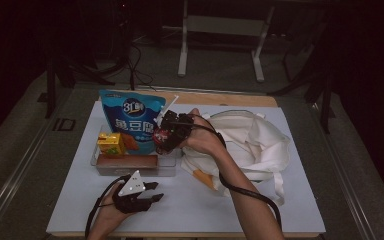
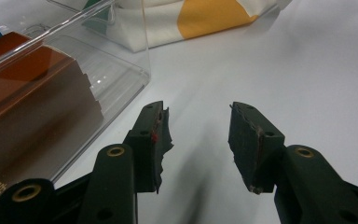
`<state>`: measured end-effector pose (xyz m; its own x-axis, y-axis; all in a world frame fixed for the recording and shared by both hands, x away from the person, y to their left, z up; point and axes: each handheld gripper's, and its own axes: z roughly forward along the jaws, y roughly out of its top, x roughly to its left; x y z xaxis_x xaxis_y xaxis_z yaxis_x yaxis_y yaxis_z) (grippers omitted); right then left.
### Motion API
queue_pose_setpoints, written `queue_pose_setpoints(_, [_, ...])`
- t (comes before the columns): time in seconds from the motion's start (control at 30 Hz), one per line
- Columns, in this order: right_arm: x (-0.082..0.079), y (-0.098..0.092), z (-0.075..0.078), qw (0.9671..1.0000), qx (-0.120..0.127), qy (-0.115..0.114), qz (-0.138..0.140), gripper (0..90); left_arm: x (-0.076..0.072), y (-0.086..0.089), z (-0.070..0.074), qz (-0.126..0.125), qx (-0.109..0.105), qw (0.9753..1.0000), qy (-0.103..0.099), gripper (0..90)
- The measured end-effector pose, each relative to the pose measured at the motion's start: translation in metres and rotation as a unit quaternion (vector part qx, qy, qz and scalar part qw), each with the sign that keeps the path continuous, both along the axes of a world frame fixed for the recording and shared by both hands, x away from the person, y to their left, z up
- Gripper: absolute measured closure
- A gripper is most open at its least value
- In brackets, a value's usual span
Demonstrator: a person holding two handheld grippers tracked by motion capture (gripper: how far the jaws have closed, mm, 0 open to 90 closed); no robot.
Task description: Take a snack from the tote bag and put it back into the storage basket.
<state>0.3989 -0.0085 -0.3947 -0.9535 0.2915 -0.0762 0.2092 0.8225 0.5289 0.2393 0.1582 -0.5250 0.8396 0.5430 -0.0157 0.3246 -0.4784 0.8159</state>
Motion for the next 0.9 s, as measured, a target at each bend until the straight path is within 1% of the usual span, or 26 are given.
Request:
queue_pose_setpoints(0.63, [0.005, 0.001, -0.015, 0.9998, -0.007, 0.007, -0.017, 25.8, 0.0, 0.0, 0.0, -0.001, 0.0, 1.0, 0.001, 55.9])
queue_pose_setpoints(0.9, [0.007, 0.001, -0.018, 0.9997, -0.005, 0.008, -0.022, 25.8, 0.0, 0.0, 0.0, -0.001, -0.001, 1.0, 0.001, 55.9])
